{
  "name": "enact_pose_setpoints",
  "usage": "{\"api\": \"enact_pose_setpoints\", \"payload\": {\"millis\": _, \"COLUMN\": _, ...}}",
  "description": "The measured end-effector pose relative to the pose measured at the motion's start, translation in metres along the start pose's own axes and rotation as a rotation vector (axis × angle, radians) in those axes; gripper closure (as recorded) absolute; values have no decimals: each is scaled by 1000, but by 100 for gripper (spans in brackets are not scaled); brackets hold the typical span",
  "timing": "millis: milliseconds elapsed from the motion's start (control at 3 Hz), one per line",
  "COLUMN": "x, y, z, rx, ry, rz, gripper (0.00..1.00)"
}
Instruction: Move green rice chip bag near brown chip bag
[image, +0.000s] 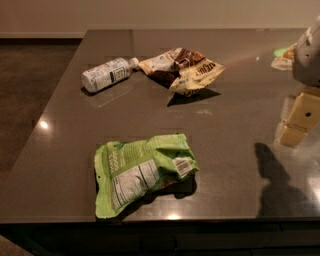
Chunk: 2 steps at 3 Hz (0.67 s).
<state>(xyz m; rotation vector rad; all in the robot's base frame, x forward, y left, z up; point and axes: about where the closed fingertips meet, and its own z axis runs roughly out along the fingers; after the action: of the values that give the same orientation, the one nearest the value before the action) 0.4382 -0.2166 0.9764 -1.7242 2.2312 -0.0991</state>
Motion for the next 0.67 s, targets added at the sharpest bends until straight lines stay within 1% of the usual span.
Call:
{"api": "enact_pose_setpoints", "payload": {"millis": 333, "x": 0, "y": 0, "z": 0, "rx": 0, "ry": 0, "rz": 0, "gripper": 0}}
{"api": "enact_pose_setpoints", "payload": {"millis": 667, "x": -7, "y": -5, "z": 2, "rx": -8, "ry": 2, "rz": 3, "gripper": 0}}
